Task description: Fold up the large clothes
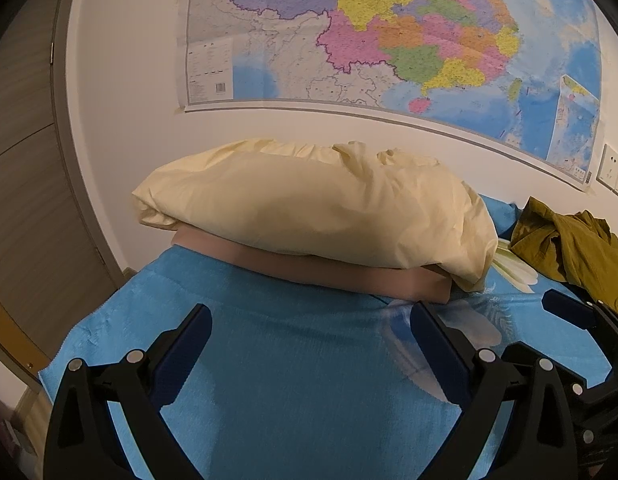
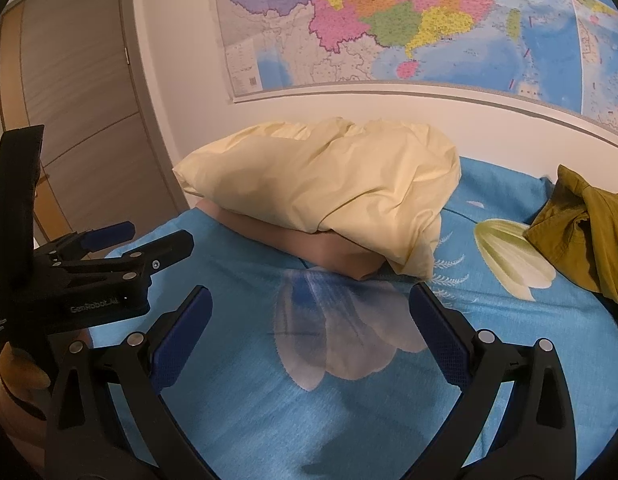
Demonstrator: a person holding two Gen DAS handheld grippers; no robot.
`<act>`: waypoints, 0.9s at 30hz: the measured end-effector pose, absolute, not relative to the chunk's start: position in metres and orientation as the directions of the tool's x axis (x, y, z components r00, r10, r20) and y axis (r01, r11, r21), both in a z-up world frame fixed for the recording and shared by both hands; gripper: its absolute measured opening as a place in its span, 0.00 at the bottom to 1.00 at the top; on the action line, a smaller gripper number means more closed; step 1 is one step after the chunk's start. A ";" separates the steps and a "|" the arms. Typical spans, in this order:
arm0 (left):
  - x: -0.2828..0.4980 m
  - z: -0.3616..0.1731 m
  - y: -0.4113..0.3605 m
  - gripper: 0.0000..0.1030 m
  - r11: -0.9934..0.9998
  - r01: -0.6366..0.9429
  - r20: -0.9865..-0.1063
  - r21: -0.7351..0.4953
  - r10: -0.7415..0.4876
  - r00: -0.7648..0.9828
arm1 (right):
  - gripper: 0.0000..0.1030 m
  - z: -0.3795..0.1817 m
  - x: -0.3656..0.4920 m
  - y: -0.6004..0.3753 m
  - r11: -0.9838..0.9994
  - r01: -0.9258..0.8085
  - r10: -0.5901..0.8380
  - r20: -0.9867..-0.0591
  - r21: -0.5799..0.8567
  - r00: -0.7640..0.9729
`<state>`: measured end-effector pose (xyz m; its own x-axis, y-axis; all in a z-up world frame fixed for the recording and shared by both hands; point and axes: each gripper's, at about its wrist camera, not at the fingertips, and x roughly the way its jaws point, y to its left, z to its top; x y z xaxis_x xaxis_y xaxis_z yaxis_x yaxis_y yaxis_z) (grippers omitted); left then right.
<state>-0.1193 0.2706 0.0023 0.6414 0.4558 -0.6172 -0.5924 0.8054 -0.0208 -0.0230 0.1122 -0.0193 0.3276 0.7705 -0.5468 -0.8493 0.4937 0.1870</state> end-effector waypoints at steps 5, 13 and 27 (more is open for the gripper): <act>-0.120 0.002 0.270 0.93 0.805 -0.593 -0.617 -0.017 0.458 0.640 | 0.94 -0.018 -0.025 0.111 0.499 -0.846 0.770 -0.544 0.186 0.334; -0.121 0.002 0.267 0.93 0.806 -0.592 -0.617 -0.016 0.458 0.640 | 0.94 -0.017 -0.028 0.109 0.499 -0.846 0.771 -0.542 0.188 0.334; -0.123 0.001 0.262 0.93 0.805 -0.593 -0.619 -0.020 0.456 0.640 | 0.94 -0.016 -0.035 0.107 0.503 -0.843 0.769 -0.544 0.190 0.336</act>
<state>-0.1234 0.2624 0.0006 0.6396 0.4562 -0.6187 -0.5930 0.8049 -0.0195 -0.0350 0.1073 -0.0164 0.3358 0.7687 -0.5444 -0.8434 0.5027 0.1896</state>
